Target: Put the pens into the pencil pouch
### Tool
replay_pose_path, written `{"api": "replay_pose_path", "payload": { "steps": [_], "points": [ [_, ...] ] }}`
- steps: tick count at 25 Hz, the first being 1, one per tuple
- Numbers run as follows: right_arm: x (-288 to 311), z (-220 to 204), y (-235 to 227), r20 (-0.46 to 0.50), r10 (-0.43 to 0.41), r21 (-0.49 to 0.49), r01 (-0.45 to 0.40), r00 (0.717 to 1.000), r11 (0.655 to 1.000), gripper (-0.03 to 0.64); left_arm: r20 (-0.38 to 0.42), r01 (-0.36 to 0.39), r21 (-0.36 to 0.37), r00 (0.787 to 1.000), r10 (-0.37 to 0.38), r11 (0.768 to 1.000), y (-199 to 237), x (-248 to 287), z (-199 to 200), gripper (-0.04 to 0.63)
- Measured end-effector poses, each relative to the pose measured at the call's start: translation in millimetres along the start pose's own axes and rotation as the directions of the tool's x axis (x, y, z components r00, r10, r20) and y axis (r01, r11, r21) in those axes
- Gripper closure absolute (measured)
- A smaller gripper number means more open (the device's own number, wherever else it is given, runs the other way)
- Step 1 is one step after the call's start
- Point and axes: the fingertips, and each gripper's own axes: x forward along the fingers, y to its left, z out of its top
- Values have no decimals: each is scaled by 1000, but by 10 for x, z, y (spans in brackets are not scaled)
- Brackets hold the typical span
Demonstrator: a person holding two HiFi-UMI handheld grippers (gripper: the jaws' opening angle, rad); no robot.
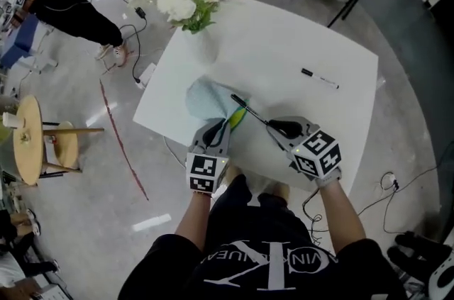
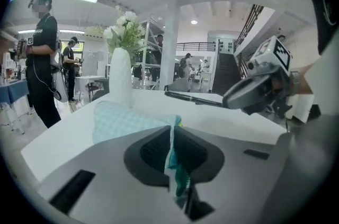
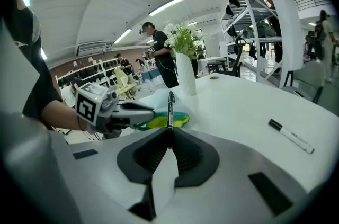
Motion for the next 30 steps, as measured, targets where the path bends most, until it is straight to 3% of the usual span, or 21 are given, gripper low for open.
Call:
{"api": "replay_pose_path", "payload": {
  "steps": [3,10,23,30],
  "points": [
    [-163,-315,21,-33,-23,33,24,999,999,572,1,29,-13,1000,-29,1000,-114,131,47,569],
    [-371,-728,-109,-98,-75,105,86,992,991,572,-8,112,52,994,-111,992,-425,408,209,569],
    [-203,-735,-154,-171,-86,134,109,982,985,572,-67,254,194,967,-246,947,-854,517,236,569],
    [1,-592,-165,-137,-83,200,110,987,974,572,-42,286,129,958,-283,950,-875,463,235,569]
  ]
}}
